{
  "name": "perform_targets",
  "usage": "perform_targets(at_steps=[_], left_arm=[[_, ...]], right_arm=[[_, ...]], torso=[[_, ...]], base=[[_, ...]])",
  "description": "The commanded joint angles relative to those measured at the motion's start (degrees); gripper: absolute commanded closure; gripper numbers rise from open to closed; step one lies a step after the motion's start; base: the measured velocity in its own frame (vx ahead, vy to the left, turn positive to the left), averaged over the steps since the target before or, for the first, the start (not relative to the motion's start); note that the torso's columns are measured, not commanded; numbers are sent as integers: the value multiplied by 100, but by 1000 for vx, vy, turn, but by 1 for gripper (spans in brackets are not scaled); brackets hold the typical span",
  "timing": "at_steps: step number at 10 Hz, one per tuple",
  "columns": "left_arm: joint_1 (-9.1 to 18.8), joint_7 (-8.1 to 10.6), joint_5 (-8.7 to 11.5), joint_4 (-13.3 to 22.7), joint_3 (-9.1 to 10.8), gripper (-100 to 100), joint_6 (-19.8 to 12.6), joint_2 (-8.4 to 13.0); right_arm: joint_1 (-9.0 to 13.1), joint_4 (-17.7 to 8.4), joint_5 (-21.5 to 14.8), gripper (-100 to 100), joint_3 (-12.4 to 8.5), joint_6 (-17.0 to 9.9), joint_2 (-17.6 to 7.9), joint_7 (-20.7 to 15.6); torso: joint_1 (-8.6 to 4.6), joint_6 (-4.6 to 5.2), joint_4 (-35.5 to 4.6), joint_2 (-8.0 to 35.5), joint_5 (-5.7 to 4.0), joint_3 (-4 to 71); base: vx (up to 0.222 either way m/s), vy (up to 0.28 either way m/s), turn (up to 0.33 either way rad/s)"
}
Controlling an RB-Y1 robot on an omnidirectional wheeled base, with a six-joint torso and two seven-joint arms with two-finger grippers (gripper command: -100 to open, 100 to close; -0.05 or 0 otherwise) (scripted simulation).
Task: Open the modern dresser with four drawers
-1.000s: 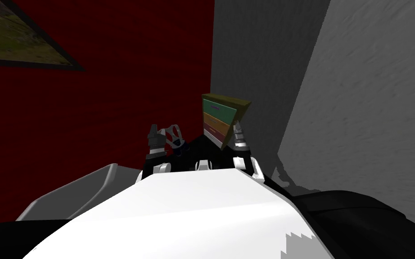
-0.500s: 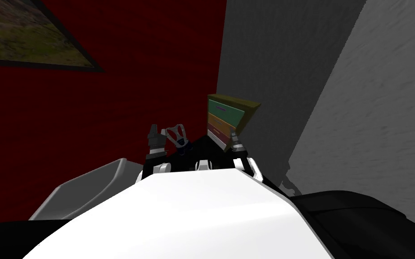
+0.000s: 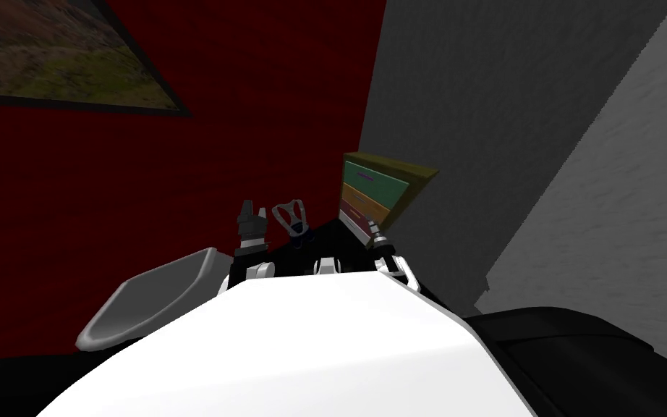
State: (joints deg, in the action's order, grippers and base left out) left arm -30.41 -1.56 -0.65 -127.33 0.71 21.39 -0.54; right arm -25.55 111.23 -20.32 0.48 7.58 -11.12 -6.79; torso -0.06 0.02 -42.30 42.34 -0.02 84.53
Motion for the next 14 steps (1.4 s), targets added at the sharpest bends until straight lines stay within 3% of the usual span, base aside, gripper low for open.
perform_targets(at_steps=[1, 2, 3, 6, 8, 9, 10, 11, 14], left_arm=[[1, 0, 0, 0, 0, 0, 0, 0], [0, 0, 0, 0, 0, 0, 0, 0], [0, 0, 0, 0, 0, 0, 0, 0], [0, 0, 0, 0, 0, 0, 0, 0], [0, 0, 0, 0, 0, 0, 0, 0], [0, 0, 0, 0, 1, 0, 0, 0], [0, 0, 0, 0, 0, 0, 0, 0], [0, 0, 0, 0, 0, 0, 0, 0], [0, 0, 0, 0, 0, 0, 0, 0]], right_arm=[[71, -385, -209, -100, -15, -396, -71, -12], [105, -697, -404, -100, -22, -560, -108, -32], [105, -697, -404, -100, -22, -677, -108, -32], [182, -1278, -800, -100, -41, -1199, -179, -73], [182, -1344, -800, -100, -41, -1251, -179, -73], [223, -1559, -999, -100, -54, -1540, -216, -93], [223, -1675, -999, -100, -54, -1540, -216, -93], [267, -1864, -1197, -100, -69, -1767, -258, -113], [314, -2347, -1393, -100, -86, -2116, -304, -133]], torso=[[3, -4, 1, -7, 0, 4], [4, 1, 2, -6, 1, 4], [13, -4, 2, -8, 3, 5], [1, 2, 1, -2, 1, 3], [8, 1, 1, -4, 3, 3], [0, 1, 0, 3, 0, -1], [2, -5, 1, -5, 0, 2], [7, -1, 3, -9, 2, 6], [6, -3, 2, -9, 2, 6]], base=[[45, 34, 107], [51, 51, 191], [45, 41, 107], [50, 38, 173], [34, 27, 42], [39, 20, 190], [44, 24, 139], [52, 45, 239], [58, 35, 151]])
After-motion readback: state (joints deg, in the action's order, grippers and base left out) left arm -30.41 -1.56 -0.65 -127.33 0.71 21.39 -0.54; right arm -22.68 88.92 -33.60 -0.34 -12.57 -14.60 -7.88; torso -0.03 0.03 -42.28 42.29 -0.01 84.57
